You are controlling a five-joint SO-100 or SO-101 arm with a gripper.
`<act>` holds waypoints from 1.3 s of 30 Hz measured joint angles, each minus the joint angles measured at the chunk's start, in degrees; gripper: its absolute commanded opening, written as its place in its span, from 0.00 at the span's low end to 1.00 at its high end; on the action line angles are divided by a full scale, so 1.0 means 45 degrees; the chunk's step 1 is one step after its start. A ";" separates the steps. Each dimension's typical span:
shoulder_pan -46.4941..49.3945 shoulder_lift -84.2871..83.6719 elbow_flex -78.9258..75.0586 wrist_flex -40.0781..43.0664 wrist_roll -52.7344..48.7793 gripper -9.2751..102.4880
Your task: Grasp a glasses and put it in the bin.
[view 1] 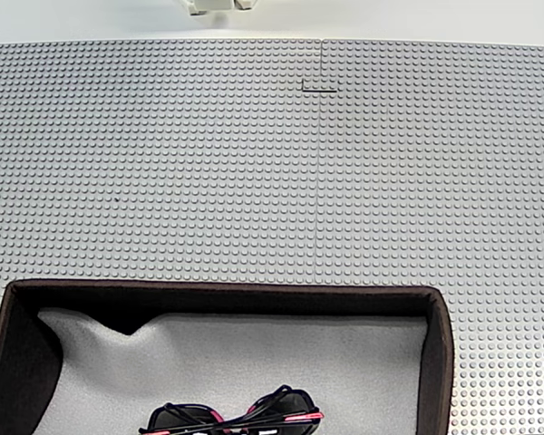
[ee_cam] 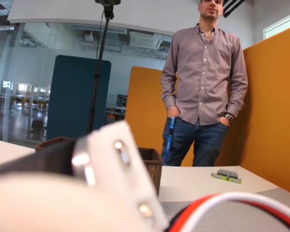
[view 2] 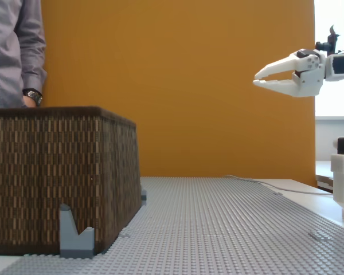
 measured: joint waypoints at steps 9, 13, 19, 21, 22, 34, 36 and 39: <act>0.0039 0.0000 0.0000 0.0000 0.0000 0.08; 0.0039 0.0000 0.0000 0.0488 0.0176 0.08; -0.0117 0.0020 0.0000 0.1855 0.0371 0.08; -0.0098 0.0020 -0.0117 0.2266 0.0352 0.08; -0.0098 0.0078 -0.0117 0.2461 0.0352 0.08; -0.0586 0.0391 -0.0078 0.2461 0.0176 0.08; -0.0566 0.0391 -0.0078 0.2461 0.0254 0.08; -0.0488 0.0391 -0.0078 0.2441 0.0156 0.08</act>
